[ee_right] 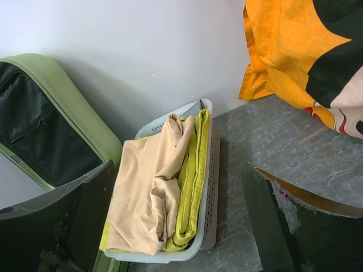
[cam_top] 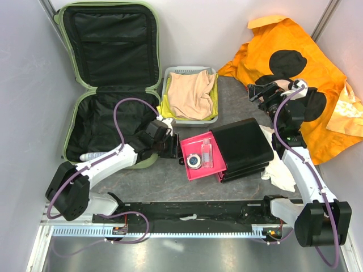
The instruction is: Open, take out, and arrange the luggage
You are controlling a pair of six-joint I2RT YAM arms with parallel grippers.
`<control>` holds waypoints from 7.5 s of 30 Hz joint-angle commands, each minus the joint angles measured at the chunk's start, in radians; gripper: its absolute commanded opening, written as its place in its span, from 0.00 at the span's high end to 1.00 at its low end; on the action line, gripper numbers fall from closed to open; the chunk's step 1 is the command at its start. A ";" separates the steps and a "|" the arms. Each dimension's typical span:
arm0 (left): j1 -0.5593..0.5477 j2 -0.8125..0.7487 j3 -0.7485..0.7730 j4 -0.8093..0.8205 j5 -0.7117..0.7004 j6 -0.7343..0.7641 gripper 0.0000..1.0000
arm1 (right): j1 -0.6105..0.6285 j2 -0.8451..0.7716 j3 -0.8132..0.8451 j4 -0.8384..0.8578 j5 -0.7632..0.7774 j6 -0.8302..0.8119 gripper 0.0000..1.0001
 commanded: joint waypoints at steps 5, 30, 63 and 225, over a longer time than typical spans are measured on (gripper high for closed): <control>-0.003 -0.025 -0.028 0.221 0.106 0.036 0.45 | -0.003 0.010 -0.003 0.053 -0.023 0.012 0.02; -0.062 -0.062 -0.007 0.349 0.208 -0.045 0.49 | -0.085 0.145 0.233 -0.534 0.209 -0.359 0.02; -0.065 -0.226 -0.054 0.218 0.083 0.004 0.36 | -0.124 -0.021 -0.087 -0.602 -0.187 -0.308 0.02; 0.612 -0.198 0.131 -0.171 0.079 0.241 0.22 | 0.721 0.060 0.387 -0.657 0.045 -0.742 0.13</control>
